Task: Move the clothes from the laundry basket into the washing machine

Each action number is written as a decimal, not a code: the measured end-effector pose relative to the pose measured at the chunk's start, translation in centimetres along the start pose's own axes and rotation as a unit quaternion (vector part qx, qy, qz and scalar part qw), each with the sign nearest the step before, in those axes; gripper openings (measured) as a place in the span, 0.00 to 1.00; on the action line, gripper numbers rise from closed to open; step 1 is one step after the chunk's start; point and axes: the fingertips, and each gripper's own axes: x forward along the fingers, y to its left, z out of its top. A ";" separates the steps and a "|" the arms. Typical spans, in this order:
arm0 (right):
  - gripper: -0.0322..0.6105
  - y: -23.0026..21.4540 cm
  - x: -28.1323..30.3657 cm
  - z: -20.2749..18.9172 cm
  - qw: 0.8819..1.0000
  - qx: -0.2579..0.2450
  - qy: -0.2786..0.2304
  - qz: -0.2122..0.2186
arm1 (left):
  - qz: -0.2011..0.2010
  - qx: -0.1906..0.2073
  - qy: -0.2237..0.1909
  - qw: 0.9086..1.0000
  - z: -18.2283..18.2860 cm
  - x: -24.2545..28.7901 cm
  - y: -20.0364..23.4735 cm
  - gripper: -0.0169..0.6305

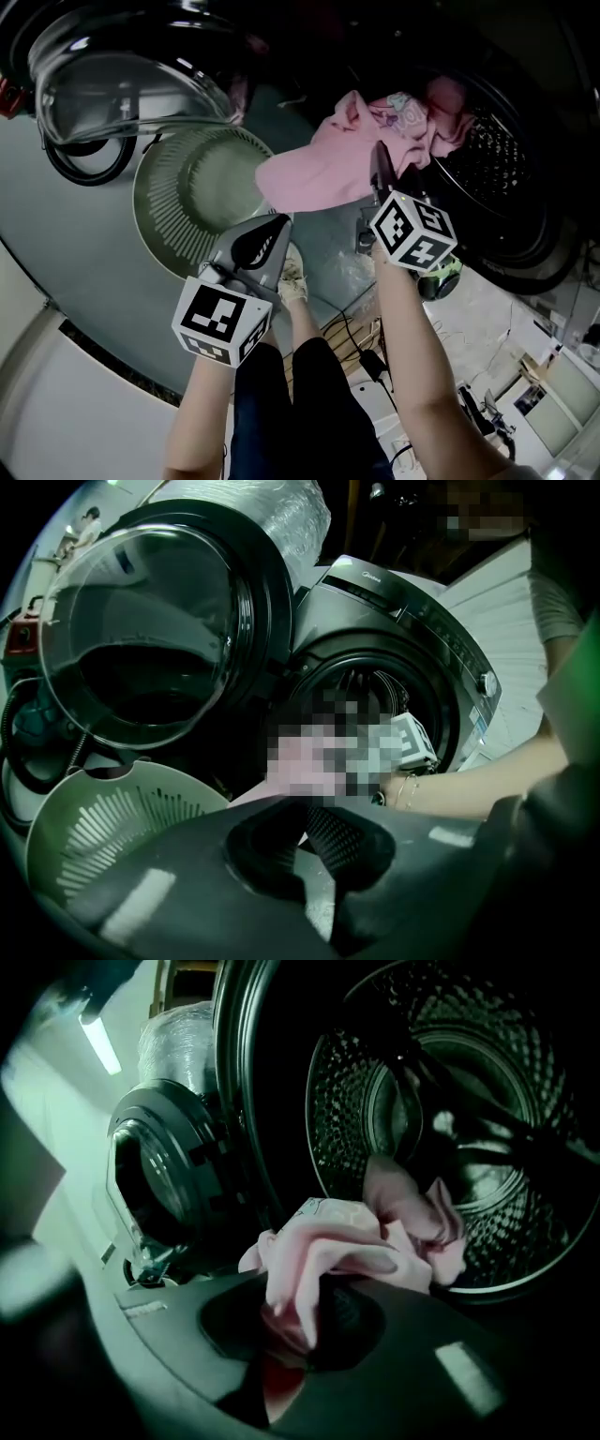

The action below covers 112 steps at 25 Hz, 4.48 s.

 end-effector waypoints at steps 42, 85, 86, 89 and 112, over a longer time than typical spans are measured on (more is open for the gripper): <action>0.81 -6.5 0.9 -2.5 0.995 0.000 0.065 -0.081 | -0.025 0.009 0.003 1.000 -0.3 1.7 -0.8 0.03; 0.73 -6.9 2.5 -1.6 0.994 -0.024 0.072 -0.077 | -0.011 -0.003 -0.023 1.000 0.3 2.2 -0.3 0.03; 0.73 -6.4 2.8 -2.9 0.993 -0.032 0.089 -0.073 | -0.009 -0.003 -0.024 1.000 0.3 2.1 -0.2 0.03; 0.66 -6.1 3.6 -5.2 0.986 -0.060 0.125 -0.088 | -0.005 -0.005 -0.026 1.000 0.1 1.9 0.1 0.03; 0.11 -14.9 5.1 9.1 0.959 -0.102 -0.030 -0.261 | -0.016 -0.006 -0.031 0.999 0.8 1.2 -0.3 0.03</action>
